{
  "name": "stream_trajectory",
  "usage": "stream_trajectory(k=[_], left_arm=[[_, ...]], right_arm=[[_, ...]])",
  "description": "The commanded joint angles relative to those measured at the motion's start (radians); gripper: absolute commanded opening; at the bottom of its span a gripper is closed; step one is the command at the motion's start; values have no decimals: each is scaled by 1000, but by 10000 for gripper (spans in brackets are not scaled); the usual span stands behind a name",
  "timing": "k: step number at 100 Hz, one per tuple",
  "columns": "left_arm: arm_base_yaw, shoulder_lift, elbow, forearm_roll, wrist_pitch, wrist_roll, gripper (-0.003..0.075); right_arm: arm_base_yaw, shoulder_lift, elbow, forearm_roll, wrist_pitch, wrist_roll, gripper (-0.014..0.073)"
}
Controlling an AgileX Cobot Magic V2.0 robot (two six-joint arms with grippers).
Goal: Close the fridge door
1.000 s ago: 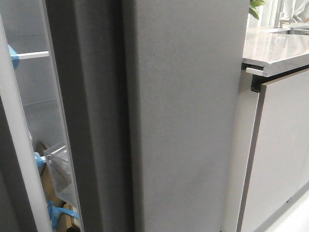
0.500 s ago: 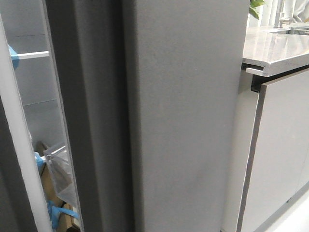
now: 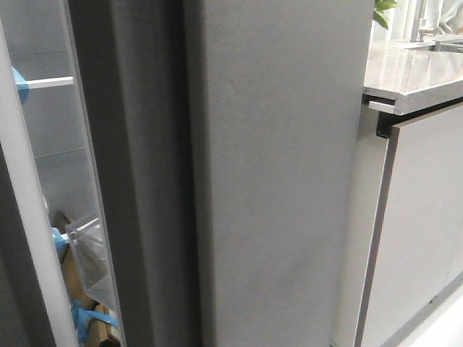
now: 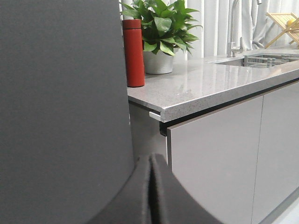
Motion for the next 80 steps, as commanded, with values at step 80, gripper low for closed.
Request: stream_trajectory(k=[80], left_arm=[[2,19,28,-2,-77,-3,-21]], right_arm=[[136,433,-910,-10,346,42,-76]])
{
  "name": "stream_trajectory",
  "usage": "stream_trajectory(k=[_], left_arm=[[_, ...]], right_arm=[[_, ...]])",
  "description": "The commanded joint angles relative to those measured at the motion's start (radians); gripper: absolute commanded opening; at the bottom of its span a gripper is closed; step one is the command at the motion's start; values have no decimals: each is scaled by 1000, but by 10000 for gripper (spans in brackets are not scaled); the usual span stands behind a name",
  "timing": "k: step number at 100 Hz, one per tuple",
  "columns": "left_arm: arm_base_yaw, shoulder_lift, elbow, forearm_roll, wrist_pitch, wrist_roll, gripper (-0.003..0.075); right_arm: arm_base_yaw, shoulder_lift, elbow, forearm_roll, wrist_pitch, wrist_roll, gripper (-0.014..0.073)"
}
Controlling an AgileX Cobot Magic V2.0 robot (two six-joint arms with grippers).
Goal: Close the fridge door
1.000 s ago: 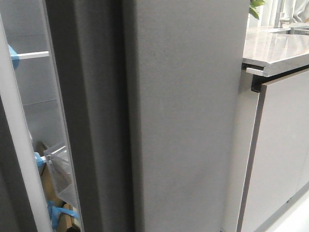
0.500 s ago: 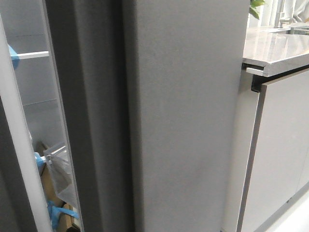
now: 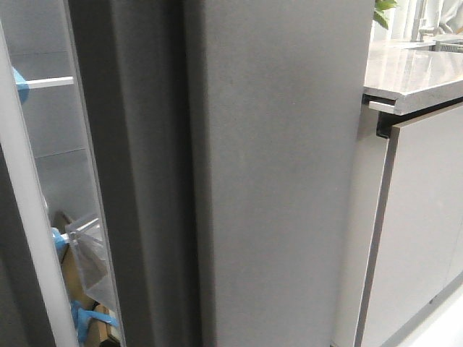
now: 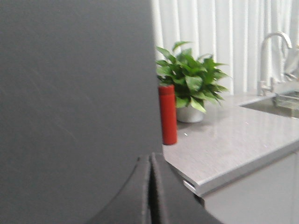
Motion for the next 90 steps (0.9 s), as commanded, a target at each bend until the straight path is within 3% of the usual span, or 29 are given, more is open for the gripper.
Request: stream_trajectory(k=[1,12,40,90], left_arm=[[2,19,28,-2,-77,-3,-21],[2,19,28,-2,-77,-3,-21],[2,19,28,-2,-77,-3,-21],[2,19,28,-2,-77,-3,-21]], right_arm=[[41,88,-140,-8,-24,8,-76],[117,175,-280,49,27,8,-76],[291,365,-532,53,187,8,-76],[539,635,-713,53,102,-38,-76]])
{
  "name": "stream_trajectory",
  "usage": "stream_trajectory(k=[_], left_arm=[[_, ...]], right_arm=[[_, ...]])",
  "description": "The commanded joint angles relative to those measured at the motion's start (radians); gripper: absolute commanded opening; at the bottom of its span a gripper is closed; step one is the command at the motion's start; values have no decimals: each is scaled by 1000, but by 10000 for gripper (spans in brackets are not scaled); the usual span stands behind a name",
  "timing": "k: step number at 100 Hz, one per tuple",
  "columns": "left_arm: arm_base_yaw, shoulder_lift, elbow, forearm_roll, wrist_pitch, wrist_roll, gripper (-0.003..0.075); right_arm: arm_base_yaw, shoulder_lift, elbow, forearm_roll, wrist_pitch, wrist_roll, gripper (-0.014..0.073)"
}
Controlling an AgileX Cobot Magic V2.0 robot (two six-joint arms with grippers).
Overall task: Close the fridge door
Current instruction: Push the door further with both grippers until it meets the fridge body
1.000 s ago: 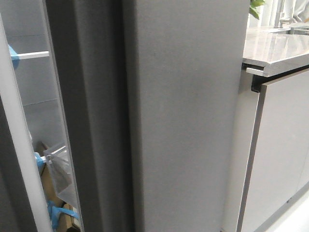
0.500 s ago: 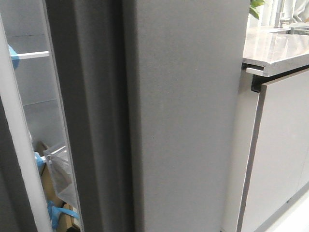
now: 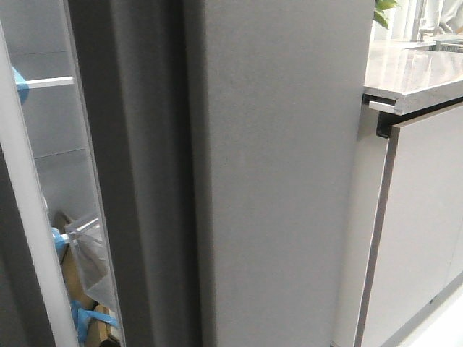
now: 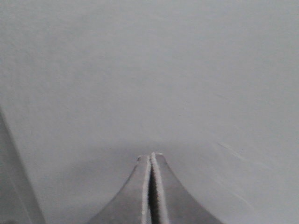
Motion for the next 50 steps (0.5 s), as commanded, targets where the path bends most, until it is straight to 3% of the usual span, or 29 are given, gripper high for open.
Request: stream_trajectory(k=[1,50], left_arm=[[2,19,28,-2,-77,-3,-21],[2,19,28,-2,-77,-3,-21]], right_arm=[[26,48,-62,5,-105,-16,-76],[152,235,-181,5,-199,-39,-76]])
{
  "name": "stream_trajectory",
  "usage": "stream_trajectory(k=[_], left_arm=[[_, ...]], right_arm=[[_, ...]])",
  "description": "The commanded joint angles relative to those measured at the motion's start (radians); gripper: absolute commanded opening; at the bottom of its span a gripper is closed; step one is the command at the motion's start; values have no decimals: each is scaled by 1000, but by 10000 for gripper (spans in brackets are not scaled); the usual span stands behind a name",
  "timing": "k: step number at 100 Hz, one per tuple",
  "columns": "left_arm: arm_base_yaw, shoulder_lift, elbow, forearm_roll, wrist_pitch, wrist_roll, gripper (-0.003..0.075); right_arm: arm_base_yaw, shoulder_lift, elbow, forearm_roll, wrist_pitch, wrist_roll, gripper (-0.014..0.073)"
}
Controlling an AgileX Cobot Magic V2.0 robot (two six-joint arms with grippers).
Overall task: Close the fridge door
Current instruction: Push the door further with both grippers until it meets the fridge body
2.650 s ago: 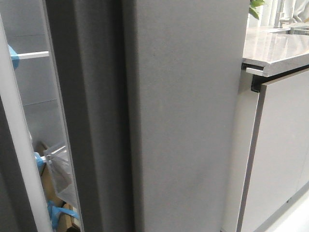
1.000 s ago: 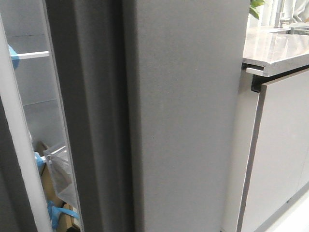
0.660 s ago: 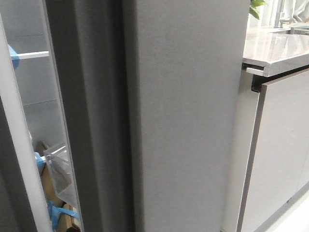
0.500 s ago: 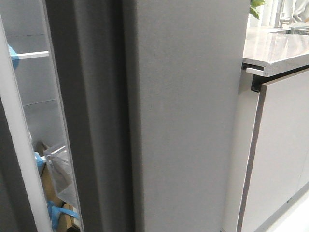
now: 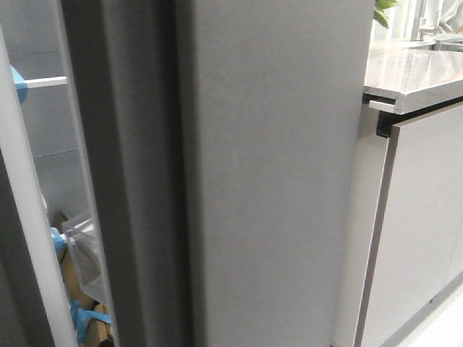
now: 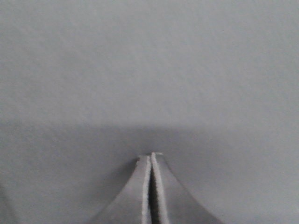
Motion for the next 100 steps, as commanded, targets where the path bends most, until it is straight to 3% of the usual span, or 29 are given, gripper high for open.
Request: stream_trajectory(k=[1,39,100], left_arm=[[2,19,28,-2,-77,-3,-21],[2,19,28,-2,-77,-3,-21],[2,19,28,-2,-77,-3,-21]], right_arm=[[21,20,-49,5,-104,-20,-76],[51,180,-132,5,-177,-20,-76],[47,532,-321,1,-421,-20,-76]])
